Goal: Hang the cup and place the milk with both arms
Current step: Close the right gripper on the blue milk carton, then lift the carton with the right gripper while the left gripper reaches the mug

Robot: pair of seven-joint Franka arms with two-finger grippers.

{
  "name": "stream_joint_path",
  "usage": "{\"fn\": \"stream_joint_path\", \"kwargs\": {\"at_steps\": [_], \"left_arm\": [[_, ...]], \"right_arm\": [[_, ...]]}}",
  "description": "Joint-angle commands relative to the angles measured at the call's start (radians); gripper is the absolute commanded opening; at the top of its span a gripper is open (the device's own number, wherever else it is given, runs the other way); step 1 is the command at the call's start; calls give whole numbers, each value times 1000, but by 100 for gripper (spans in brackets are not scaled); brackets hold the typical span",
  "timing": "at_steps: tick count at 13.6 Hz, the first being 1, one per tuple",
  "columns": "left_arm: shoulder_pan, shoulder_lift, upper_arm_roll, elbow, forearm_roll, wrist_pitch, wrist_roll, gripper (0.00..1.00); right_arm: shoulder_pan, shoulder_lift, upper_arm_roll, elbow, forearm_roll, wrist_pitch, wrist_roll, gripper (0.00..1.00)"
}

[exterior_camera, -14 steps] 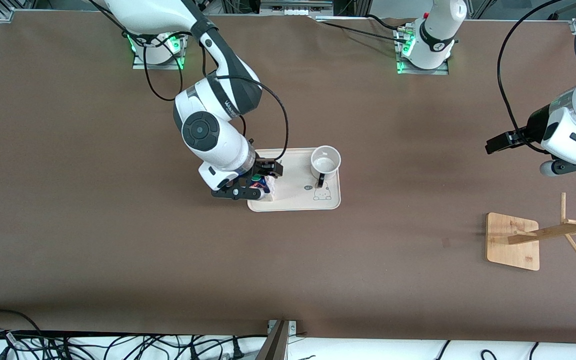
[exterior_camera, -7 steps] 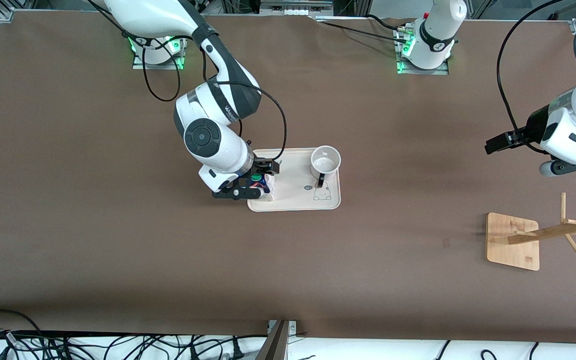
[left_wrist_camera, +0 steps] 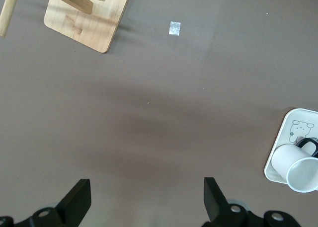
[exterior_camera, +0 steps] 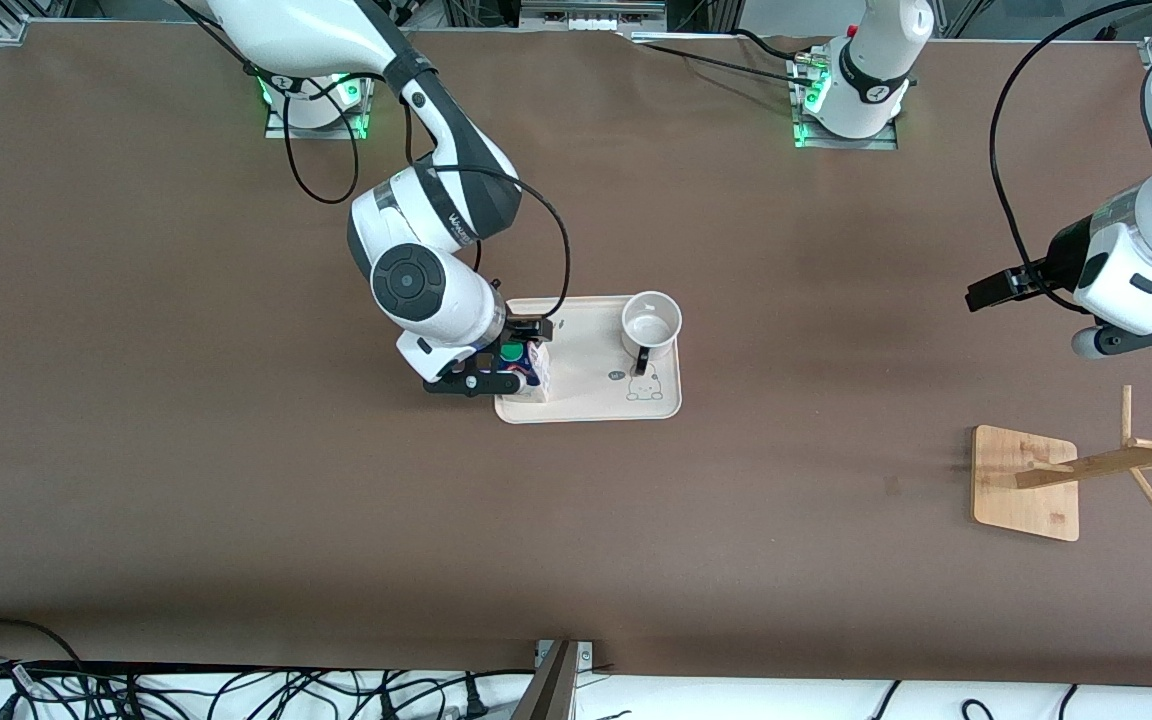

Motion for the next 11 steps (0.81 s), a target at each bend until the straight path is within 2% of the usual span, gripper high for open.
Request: {"fn": "stream_joint_path", "kwargs": {"at_steps": [1, 9, 11], "left_arm": [[-3, 11, -5, 26, 19, -9, -10, 100], [-42, 63, -16, 52, 19, -37, -8, 100], [-67, 75, -19, 53, 18, -48, -7, 100]], "right_arm": [[-2, -15, -2, -10, 5, -9, -15, 29], [2, -23, -6, -2, 0, -9, -12, 28], [2, -52, -6, -3, -6, -16, -16, 28]]}}
